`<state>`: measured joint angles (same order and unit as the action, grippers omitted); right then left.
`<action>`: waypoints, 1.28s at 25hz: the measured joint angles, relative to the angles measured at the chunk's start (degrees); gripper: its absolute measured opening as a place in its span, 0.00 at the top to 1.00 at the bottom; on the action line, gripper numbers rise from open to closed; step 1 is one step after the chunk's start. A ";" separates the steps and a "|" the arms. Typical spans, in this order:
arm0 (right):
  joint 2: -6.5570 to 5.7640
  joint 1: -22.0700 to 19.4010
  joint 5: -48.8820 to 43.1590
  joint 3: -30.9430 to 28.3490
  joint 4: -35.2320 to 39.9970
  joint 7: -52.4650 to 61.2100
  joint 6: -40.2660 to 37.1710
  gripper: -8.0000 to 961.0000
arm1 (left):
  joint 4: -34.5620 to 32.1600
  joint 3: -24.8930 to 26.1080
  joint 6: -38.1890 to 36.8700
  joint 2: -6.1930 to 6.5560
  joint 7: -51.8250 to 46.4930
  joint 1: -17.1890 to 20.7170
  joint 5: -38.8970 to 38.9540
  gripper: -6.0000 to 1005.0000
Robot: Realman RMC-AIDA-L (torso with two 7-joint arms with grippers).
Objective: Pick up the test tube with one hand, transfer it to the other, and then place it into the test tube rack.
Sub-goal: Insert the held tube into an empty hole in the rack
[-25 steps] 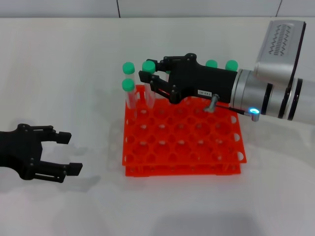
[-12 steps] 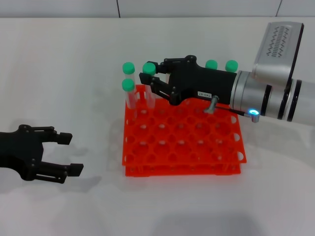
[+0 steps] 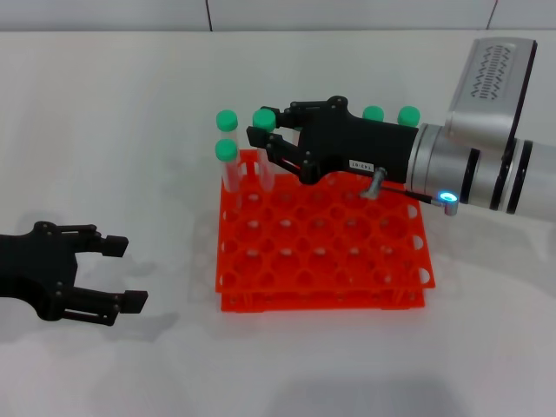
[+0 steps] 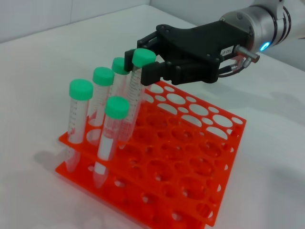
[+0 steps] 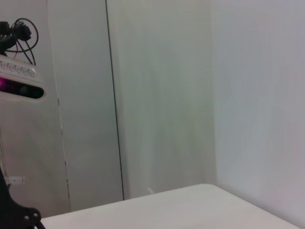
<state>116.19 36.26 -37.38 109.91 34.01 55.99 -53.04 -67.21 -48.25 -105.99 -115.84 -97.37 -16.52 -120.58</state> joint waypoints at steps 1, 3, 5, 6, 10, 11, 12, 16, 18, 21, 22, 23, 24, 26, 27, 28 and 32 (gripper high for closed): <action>0.00 0.04 0.22 0.07 0.00 0.00 0.01 0.72 | 0.02 0.00 0.00 0.00 0.04 0.00 0.00 0.12; 0.00 0.07 0.37 0.22 0.00 0.00 0.11 0.72 | 0.05 0.00 0.00 -0.01 0.07 0.00 0.00 0.12; 0.00 0.11 0.39 0.32 0.00 0.00 0.24 0.72 | 0.06 0.00 0.00 -0.04 0.08 0.00 0.00 0.12; 0.00 0.21 0.40 0.42 0.00 0.00 0.33 0.72 | 0.06 0.00 0.00 -0.04 0.08 0.00 -0.01 0.12; 0.00 0.42 0.50 0.66 0.00 0.00 0.76 0.72 | 0.07 0.00 0.00 -0.07 0.08 0.00 -0.01 0.12; 0.00 0.42 0.57 0.76 0.00 0.00 0.91 0.72 | 0.07 0.00 0.00 -0.07 0.08 0.00 0.00 0.12; 0.00 0.42 0.70 0.94 0.00 0.00 1.22 0.72 | 0.07 0.00 0.00 -0.08 0.08 0.00 0.00 0.12; 0.00 0.65 1.03 1.48 -0.06 0.00 1.97 0.72 | 0.07 0.00 0.00 -0.09 0.08 -0.07 0.09 0.12; 0.00 0.70 1.04 1.48 -0.21 0.00 1.99 0.72 | 0.07 0.00 0.02 -0.09 0.08 -0.09 0.11 0.12; 0.00 0.79 1.05 1.48 -0.56 0.00 1.99 0.72 | 0.07 0.00 0.04 -0.09 0.08 -0.12 0.14 0.12; 0.00 0.80 1.06 1.48 -0.63 0.00 1.99 0.72 | 0.07 0.00 0.05 -0.09 0.08 -0.14 0.14 0.12; 0.00 0.81 1.07 1.48 -0.66 0.00 1.99 0.72 | 0.07 0.00 0.07 -0.09 0.07 -0.23 0.14 0.12; 0.00 0.77 1.08 1.48 -0.68 0.00 1.99 0.72 | 0.07 0.00 0.07 -0.09 0.07 -0.23 0.14 0.12; 0.00 0.59 1.08 1.47 -0.70 -0.01 1.99 0.72 | 0.06 0.00 0.08 -0.09 0.04 -0.35 0.14 0.12; 0.00 0.50 1.09 1.46 -0.70 -0.03 1.99 0.72 | 0.07 0.00 0.09 -0.09 0.00 -0.43 0.13 0.12; 0.00 0.41 1.08 1.45 -0.71 -0.07 1.98 0.72 | 0.06 0.00 0.09 -0.09 -0.03 -0.48 0.10 0.12; 0.00 0.39 1.09 1.44 -1.01 -0.12 1.93 0.72 | 0.06 0.00 0.09 -0.08 -0.07 -0.58 0.07 0.12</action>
<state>116.19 36.65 -36.30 111.35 33.00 55.87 -51.12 -67.15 -48.25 -105.90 -115.92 -97.44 -17.10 -120.51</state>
